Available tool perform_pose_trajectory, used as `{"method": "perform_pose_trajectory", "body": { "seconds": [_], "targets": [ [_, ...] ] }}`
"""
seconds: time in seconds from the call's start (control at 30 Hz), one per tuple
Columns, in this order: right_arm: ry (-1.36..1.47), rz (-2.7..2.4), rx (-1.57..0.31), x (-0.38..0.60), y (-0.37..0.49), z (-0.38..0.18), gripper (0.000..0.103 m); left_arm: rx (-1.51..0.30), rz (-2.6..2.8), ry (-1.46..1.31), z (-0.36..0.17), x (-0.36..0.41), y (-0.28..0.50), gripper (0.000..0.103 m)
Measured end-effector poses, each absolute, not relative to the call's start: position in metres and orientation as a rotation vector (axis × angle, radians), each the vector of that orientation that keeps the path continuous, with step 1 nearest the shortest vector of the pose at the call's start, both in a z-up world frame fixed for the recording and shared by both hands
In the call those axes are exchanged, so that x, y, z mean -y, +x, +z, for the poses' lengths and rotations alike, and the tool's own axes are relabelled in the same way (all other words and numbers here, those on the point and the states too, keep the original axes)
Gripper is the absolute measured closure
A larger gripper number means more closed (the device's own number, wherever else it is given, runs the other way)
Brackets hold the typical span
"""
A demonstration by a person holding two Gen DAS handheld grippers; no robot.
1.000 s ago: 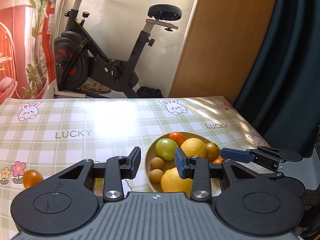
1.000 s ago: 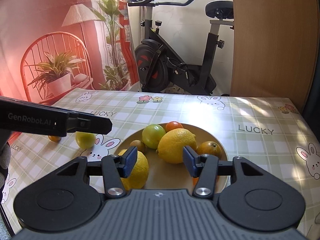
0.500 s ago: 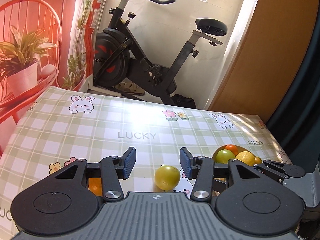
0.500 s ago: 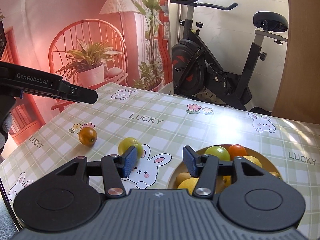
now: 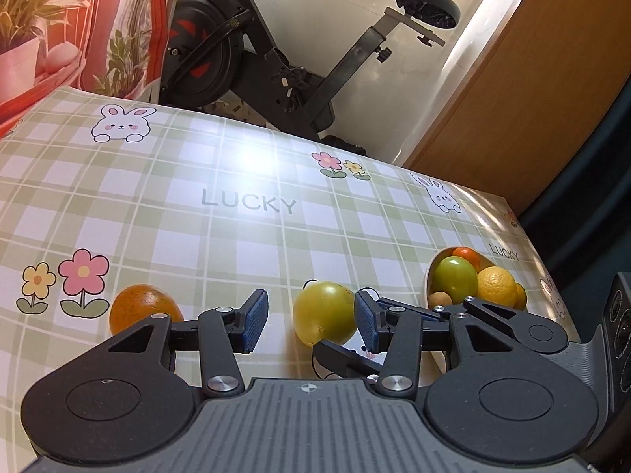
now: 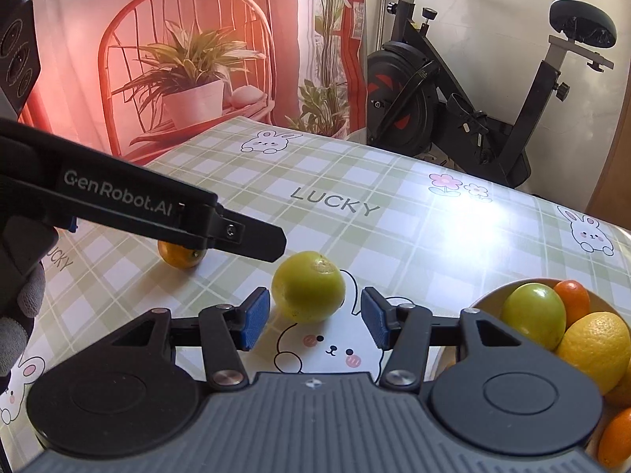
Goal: Organize fruits
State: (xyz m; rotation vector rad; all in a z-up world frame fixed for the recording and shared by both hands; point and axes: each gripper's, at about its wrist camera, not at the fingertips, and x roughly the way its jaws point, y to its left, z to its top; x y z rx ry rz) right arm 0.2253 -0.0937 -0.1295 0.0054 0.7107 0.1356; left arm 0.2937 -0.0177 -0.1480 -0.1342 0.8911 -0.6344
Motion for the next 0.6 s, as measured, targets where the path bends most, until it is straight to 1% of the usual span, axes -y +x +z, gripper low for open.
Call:
{"method": "perform_pose_trajectory", "body": {
  "seconds": [0.4, 0.43, 0.47, 0.6],
  "targets": [
    [0.010, 0.143, -0.735, 0.090, 0.239, -0.145, 0.047, -0.927, -0.671, -0.132, -0.168, 0.031, 0.301, 0.052],
    [0.012, 0.143, -0.736, 0.090, 0.239, -0.146, 0.048, -0.925, -0.669, -0.133, -0.168, 0.031, 0.301, 0.052],
    [0.014, 0.142, -0.736, 0.091, 0.239, -0.147, 0.051, -0.923, -0.667, -0.133, -0.168, 0.032, 0.301, 0.053],
    [0.031, 0.138, -0.733, 0.094, 0.238, -0.148, 0.053, -0.912, -0.675, -0.111, -0.167, 0.035, 0.297, 0.056]
  ]
}}
